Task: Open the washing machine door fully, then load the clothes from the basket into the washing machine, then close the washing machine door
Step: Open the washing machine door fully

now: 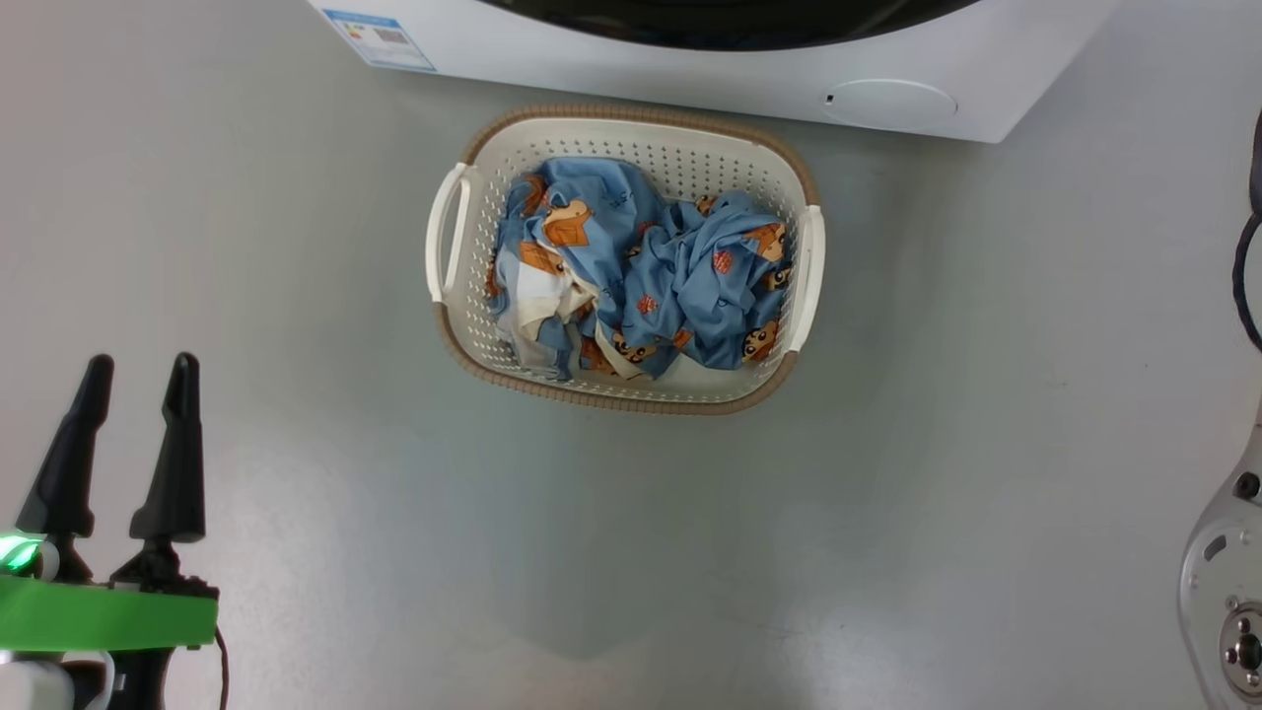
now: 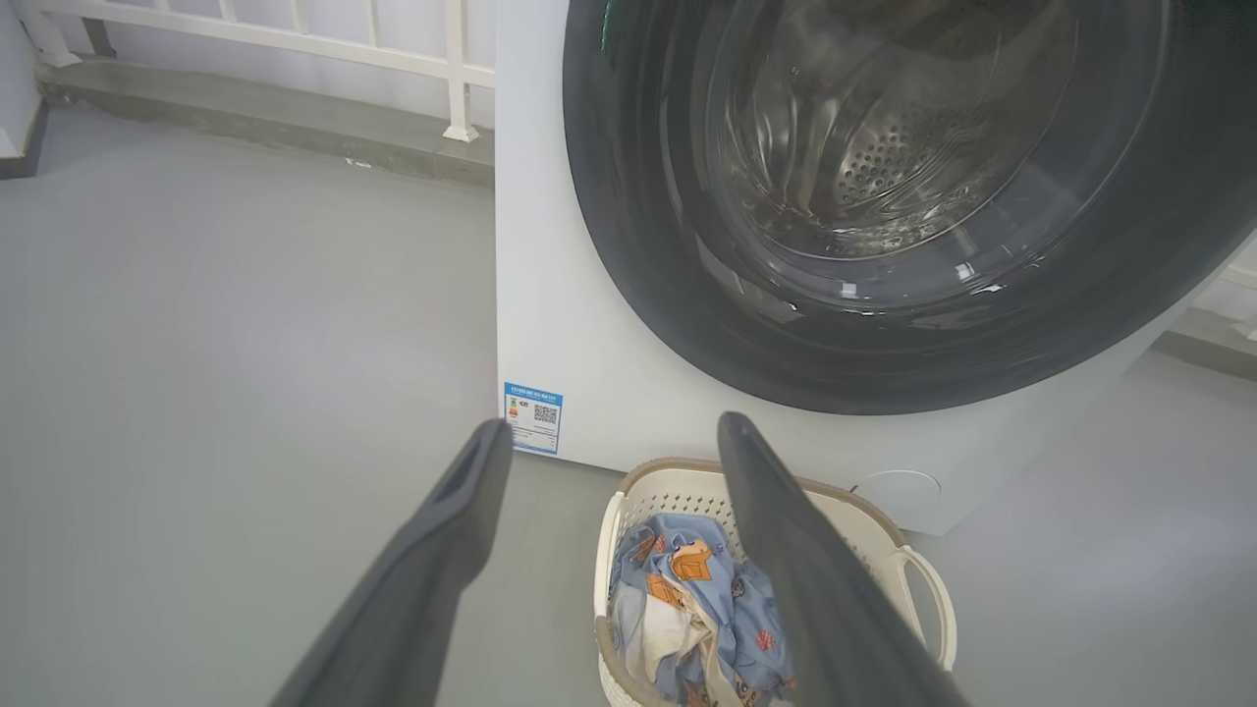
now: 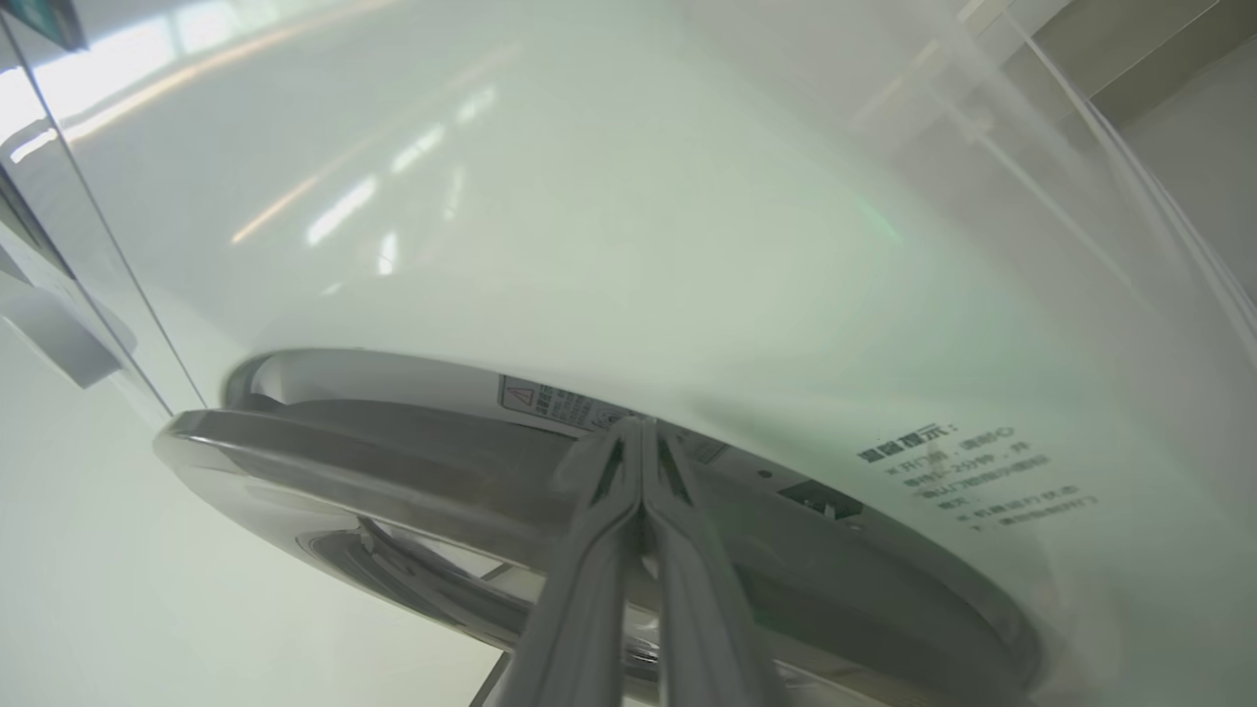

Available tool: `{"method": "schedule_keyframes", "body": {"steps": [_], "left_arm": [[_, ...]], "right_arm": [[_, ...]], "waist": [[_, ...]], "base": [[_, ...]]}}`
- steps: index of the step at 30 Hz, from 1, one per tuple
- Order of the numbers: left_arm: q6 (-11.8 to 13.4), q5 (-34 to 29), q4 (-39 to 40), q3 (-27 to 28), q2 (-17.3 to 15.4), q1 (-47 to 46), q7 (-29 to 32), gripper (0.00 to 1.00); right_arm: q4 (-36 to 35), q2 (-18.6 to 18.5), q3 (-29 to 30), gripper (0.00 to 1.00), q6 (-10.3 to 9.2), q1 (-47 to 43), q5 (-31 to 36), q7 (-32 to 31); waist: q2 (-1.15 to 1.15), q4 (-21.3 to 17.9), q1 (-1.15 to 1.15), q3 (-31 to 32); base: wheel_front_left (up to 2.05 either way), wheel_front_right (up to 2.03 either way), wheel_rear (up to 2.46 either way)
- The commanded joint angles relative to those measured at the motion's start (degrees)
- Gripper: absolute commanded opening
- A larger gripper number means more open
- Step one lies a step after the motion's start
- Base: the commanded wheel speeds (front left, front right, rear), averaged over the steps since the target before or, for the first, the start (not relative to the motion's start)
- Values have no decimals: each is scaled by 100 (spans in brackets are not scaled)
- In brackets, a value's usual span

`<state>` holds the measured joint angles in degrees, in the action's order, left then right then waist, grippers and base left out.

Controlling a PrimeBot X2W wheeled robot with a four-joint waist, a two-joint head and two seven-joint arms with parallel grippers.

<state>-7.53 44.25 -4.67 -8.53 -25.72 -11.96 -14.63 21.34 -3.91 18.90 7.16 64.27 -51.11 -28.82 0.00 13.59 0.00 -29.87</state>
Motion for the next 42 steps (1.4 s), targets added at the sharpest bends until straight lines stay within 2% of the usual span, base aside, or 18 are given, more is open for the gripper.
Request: {"method": "schedule_keyframes", "body": {"steps": [1, 11, 20, 28, 42], "left_arm": [[4, 29, 43, 225, -193, -152, -37, 100], [4, 66, 15, 165, -158, -207, -37, 100], [4, 86, -70, 164, -114, -263, -37, 100], [4, 27, -115, 217, -97, -194, -37, 100], [4, -171, -248, 256, -10, 117, -37, 100]], "right_arm": [[-138, 101, -35, 0, 33, 197, 66, -93], [150, 102, -12, 0, 33, 474, 184, -307], [554, 102, -294, 0, 33, 511, -36, -682], [671, 102, -627, 0, 33, 150, -386, -1004], [252, 103, -1076, 0, 33, -935, -910, -1442]], "waist": [[0, 19, 0, -21], [0, 123, 0, -144], [0, 162, 0, -143], [0, 67, 0, 115], [0, -115, 0, 846]], "base": [[0, 0, 0], [0, 0, 0], [0, 0, 0], [0, 0, 0], [0, 0, 0]]}}
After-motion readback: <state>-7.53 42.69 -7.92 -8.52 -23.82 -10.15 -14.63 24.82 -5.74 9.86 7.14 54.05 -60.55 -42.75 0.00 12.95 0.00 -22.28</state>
